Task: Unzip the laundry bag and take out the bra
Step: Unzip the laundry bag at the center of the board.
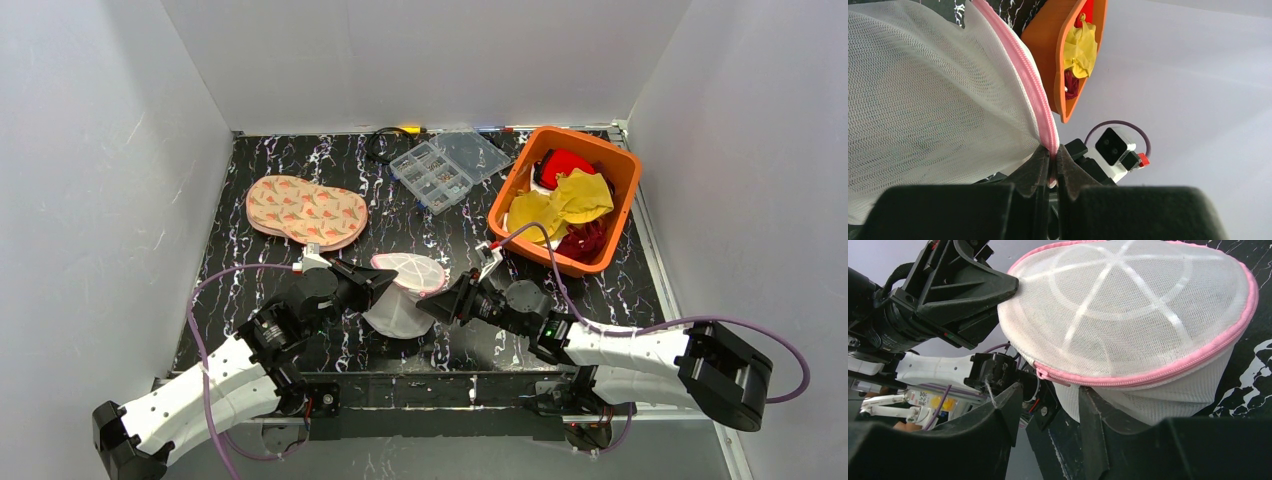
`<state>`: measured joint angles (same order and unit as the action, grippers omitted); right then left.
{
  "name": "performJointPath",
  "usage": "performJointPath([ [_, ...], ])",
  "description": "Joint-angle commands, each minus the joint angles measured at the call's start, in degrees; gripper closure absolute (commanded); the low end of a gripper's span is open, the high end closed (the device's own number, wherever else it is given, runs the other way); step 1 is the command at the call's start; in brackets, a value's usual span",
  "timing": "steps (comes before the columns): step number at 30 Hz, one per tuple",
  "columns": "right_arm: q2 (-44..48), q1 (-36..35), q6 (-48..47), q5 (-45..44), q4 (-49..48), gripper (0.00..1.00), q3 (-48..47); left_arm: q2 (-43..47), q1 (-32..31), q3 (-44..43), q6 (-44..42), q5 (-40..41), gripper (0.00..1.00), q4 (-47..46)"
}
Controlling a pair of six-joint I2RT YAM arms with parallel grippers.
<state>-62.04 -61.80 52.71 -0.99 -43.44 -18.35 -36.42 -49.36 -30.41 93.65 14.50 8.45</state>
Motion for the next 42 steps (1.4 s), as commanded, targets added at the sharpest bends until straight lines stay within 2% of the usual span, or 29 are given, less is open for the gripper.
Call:
performJointPath([
  [1, 1.6, -0.2, -1.7, 0.6, -1.4, 0.45, -2.5, 0.4, -0.3, -2.6, -0.5, 1.5, 1.00, 0.3],
  [6, 1.0, -0.2, -1.4, 0.4, -1.2, 0.45, -3.0, -0.6, -0.4, -4.1, -0.9, 1.2, 1.00, 0.2],
  [13, 0.0, -0.2, -1.0, 0.7, -3.2, 0.49, -3.5, -0.6, -0.7, -4.0, -0.8, 1.5, 1.00, 0.2],
  [20, -0.3, -0.2, -1.0, 0.3, -3.3, 0.59, -3.9, -0.3, -0.8, -3.6, -0.7, 1.8, 1.00, 0.3],
  [31, 0.4, -0.2, -0.2, -1.9, -3.3, 0.67, -3.1, -0.1, -0.9, -3.2, -0.6, 1.7, 1.00, 0.3],
  [42, 0.9, -0.2, -0.1, -3.1, -2.5, 0.85, -2.6, 0.2, -1.0, -2.8, -0.5, 1.8, 1.00, 0.3],
])
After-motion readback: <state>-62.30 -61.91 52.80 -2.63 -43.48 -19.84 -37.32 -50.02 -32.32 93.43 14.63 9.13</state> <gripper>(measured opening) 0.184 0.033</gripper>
